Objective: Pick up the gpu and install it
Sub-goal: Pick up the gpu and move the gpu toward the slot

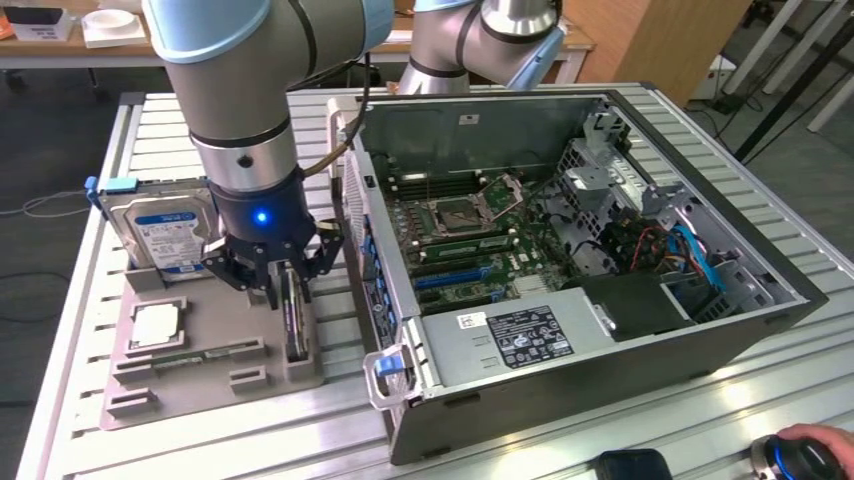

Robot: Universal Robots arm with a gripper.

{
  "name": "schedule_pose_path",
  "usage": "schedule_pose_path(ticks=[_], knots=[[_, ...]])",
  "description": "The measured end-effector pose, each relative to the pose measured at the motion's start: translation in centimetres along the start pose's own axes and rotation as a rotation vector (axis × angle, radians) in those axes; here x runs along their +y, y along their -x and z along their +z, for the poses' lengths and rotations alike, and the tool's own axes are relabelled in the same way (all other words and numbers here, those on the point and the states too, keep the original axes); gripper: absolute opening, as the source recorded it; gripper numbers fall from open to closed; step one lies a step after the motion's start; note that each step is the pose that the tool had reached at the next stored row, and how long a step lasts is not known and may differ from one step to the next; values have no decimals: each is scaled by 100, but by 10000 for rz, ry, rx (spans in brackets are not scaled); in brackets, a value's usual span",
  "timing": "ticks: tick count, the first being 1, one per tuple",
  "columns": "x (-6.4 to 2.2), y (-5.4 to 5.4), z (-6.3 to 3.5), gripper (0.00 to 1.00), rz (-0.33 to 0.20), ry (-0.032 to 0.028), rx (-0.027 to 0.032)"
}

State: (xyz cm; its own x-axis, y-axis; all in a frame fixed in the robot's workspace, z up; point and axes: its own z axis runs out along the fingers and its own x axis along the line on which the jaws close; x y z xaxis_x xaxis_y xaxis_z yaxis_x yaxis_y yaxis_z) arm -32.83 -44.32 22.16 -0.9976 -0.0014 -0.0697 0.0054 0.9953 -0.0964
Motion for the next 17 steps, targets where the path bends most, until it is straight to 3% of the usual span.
schedule_pose_path(ticks=[4, 7, 17], knots=[[0, 0, 0, 40, 0, 0, 0], [0, 0, 0, 28, 0, 0, -1], [0, 0, 0, 27, 0, 0, 0]])
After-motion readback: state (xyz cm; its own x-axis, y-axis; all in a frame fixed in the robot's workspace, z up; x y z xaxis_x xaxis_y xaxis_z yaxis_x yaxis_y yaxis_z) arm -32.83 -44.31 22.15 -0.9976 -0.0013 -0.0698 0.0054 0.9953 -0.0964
